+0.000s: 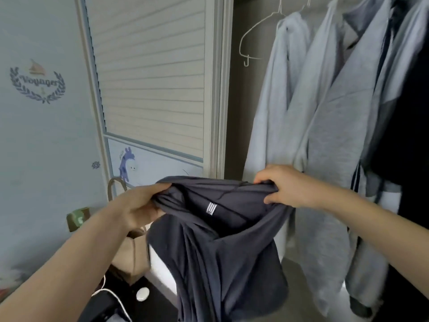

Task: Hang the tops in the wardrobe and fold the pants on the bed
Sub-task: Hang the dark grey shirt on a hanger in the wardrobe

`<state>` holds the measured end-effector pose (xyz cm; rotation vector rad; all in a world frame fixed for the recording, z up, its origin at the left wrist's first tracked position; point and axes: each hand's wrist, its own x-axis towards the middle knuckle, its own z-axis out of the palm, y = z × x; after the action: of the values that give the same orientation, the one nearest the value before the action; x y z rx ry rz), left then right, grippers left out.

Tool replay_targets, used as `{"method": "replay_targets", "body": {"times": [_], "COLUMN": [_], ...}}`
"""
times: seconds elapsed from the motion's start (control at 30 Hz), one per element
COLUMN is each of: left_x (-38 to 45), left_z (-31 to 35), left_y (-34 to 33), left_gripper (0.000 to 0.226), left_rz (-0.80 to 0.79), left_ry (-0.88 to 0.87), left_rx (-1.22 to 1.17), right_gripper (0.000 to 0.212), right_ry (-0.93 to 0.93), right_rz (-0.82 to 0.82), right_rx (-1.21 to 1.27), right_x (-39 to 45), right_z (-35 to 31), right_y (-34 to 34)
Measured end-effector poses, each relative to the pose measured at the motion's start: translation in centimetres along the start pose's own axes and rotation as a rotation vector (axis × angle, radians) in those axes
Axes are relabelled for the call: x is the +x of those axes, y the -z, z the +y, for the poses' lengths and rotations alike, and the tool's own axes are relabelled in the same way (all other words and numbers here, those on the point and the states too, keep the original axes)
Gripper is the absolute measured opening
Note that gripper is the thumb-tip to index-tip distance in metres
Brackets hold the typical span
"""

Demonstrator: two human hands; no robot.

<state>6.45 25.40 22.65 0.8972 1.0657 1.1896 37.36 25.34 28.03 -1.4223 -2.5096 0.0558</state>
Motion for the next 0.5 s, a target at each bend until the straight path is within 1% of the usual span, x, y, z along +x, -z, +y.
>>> {"method": "replay_targets", "body": {"times": [0.07, 0.17, 0.2, 0.27, 0.3, 0.33, 0.37, 0.4, 0.47, 0.5], "left_x": [0.5, 0.8, 0.8, 1.3, 1.5, 1.8, 2.1, 2.3, 2.8, 3.1], "left_z": [2.1, 5.8, 6.5, 8.6, 9.4, 10.4, 11.4, 12.2, 13.8, 14.5], "left_y": [-0.8, -2.7, -3.1, -4.5, -5.1, -5.7, -6.3, -6.8, -8.1, -8.8], "left_gripper": [0.025, 0.016, 0.015, 0.022, 0.021, 0.018, 0.015, 0.015, 0.016, 0.016], "left_rz": [-0.03, -0.083, -0.086, -0.094, -0.106, -0.12, -0.126, -0.131, -0.102, -0.063], "left_ry": [-0.006, -0.058, -0.078, -0.133, -0.158, -0.194, -0.233, -0.267, -0.335, -0.374], "left_rx": [-0.133, -0.123, -0.113, -0.116, -0.118, -0.111, -0.096, -0.074, 0.019, 0.062], "right_gripper": [0.023, 0.01, 0.008, 0.02, 0.021, 0.018, 0.013, 0.012, 0.02, 0.024], "right_ry": [-0.014, -0.029, -0.03, -0.044, -0.071, -0.093, -0.116, -0.148, -0.177, -0.169], "right_rz": [-0.016, -0.056, -0.112, -0.257, -0.296, -0.284, -0.231, -0.149, 0.065, 0.182], "right_rx": [0.028, 0.063, 0.115, 0.199, 0.231, 0.261, 0.314, 0.396, 0.545, 0.607], "right_x": [0.6, 2.2, 2.3, 3.4, 4.0, 4.9, 5.8, 6.9, 9.8, 11.3], "right_z": [0.4, 1.6, 1.7, 1.8, 1.7, 1.7, 1.7, 1.7, 1.7, 1.7], "right_y": [0.0, 1.1, 1.5, 3.4, 4.3, 5.4, 6.5, 7.6, 10.1, 11.4]}}
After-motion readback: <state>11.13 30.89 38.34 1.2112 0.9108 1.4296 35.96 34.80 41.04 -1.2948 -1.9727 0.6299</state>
